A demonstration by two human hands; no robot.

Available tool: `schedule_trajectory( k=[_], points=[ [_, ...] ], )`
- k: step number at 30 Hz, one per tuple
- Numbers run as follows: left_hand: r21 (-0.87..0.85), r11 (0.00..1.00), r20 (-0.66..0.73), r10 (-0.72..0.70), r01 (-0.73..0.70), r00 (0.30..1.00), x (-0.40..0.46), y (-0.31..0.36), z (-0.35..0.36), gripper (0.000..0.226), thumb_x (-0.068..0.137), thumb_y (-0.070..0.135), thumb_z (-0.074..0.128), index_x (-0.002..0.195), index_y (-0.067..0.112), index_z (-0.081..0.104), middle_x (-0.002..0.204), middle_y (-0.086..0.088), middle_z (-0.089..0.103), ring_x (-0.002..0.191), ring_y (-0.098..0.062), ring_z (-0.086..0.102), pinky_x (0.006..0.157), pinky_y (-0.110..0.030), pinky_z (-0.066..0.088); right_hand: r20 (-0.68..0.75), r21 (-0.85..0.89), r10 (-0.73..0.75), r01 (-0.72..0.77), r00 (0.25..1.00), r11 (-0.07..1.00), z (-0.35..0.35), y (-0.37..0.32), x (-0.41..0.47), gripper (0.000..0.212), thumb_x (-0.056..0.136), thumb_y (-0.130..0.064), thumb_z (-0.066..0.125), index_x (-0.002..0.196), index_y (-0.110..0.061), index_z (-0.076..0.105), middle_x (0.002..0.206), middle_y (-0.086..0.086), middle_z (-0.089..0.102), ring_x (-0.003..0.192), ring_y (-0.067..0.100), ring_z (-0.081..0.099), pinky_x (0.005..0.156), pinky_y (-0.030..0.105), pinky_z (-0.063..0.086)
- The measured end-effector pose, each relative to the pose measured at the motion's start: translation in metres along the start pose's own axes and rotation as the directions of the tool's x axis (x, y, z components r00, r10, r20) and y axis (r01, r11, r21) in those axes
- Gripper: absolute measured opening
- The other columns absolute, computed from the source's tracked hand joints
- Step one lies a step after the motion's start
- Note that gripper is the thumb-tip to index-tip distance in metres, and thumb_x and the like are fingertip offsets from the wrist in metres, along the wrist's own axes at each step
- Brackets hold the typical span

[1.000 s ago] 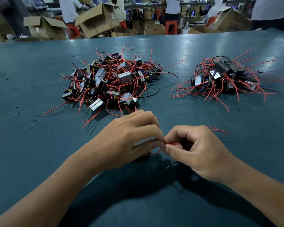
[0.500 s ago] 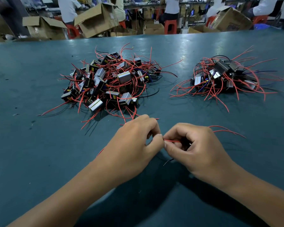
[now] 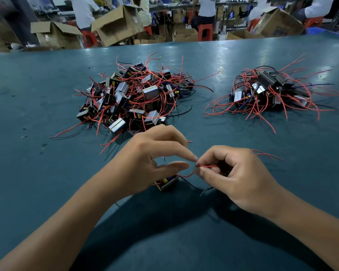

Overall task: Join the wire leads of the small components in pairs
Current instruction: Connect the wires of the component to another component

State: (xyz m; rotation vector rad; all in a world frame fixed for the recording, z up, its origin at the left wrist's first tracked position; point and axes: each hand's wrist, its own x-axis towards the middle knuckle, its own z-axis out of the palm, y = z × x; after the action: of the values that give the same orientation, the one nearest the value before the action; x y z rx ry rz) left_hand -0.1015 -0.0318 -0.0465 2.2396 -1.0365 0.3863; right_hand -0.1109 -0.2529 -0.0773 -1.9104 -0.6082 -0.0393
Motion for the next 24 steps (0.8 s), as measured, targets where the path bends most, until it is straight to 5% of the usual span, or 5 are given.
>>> schedule_trajectory(
  k=[11, 24],
  points=[
    [0.129, 0.979, -0.022, 0.160, -0.156, 0.987, 0.002, -0.001, 0.006, 0.017, 0.093, 0.025, 0.068, 0.091, 0.013, 0.079, 0.092, -0.002, 0.063, 0.080, -0.021, 0.054, 0.067, -0.035, 0.047, 0.086, 0.126, -0.003, -0.008, 0.996, 0.992, -0.002, -0.003, 0.000, 0.006, 0.081, -0.022, 0.070, 0.076, -0.019, 0.068, 0.057, -0.016, 0.049, 0.057, 0.000, 0.041, 0.056, 0.014, 0.036],
    [0.019, 0.998, 0.070, -0.067, 0.065, 0.995, 0.000, 0.007, 0.019, 0.017, 0.102, 0.030, 0.050, 0.091, 0.019, 0.058, 0.091, 0.010, 0.048, 0.083, -0.005, 0.047, 0.073, -0.023, 0.040, -0.040, -0.054, -0.123, 0.121, 0.992, 0.991, 0.000, -0.003, -0.001, 0.006, 0.083, -0.018, 0.069, 0.077, -0.018, 0.068, 0.060, -0.015, 0.049, 0.053, 0.001, 0.043, 0.051, 0.014, 0.036]
  ],
)
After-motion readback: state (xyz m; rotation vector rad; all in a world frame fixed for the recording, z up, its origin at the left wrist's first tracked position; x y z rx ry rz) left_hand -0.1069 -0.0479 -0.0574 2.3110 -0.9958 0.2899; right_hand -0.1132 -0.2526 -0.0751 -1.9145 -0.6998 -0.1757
